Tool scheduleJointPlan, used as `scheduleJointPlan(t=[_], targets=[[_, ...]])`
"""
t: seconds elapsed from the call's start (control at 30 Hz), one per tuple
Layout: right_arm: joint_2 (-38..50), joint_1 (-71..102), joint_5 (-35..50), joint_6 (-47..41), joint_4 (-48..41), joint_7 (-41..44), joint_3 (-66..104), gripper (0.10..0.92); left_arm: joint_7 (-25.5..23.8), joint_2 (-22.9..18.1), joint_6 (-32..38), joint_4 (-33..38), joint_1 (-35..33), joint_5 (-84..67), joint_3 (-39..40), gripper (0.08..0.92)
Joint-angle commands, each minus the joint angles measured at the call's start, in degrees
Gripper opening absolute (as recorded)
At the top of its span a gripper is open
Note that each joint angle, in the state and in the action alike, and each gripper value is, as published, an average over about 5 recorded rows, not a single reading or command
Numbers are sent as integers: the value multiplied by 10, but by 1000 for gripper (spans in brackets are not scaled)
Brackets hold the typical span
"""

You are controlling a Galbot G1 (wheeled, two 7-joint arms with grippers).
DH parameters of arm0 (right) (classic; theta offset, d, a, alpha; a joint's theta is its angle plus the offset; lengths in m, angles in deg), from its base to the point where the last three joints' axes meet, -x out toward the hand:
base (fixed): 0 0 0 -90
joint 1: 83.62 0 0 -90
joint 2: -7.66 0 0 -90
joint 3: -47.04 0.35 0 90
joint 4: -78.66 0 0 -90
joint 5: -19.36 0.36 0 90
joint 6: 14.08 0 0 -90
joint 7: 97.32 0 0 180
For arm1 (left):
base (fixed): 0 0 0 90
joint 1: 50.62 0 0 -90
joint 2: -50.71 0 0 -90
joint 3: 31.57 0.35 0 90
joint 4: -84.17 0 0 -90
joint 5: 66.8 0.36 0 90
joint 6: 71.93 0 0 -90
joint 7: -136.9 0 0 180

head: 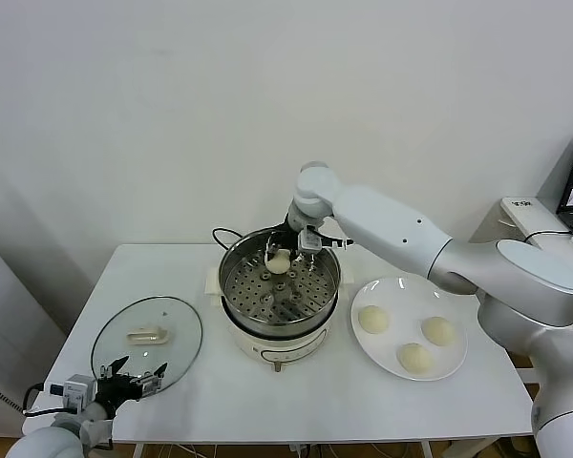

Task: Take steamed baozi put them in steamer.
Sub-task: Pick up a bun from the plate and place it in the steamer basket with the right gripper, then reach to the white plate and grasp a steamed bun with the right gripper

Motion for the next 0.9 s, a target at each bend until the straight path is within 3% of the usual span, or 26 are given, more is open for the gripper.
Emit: scheduleJointPlan(t=[0.03,0.17,0.3,0.47,0.67,0.9], targets=[[-5,15,-26,28,-2,-3,7,506,0,-1,-1,2,1,0,2,823],[-7,16,-32,28,-6,-8,14,529,0,-1,-3,3,4,0,3,823],[-7,8,-24,28,-7,-8,19,636,0,-2,-4,4,3,0,3,823],[7,-31,53,28,-10,18,14,769,-1,-3,-3,6,2,-1,0,823],[50,-115,262,-5,-28,89,-34,821,-1,-1,-4,7,0,-1,-3,823],[130,-180,485,-177,-54,157,-150,823,-1,1,-6,11,3,-4,-3,823]])
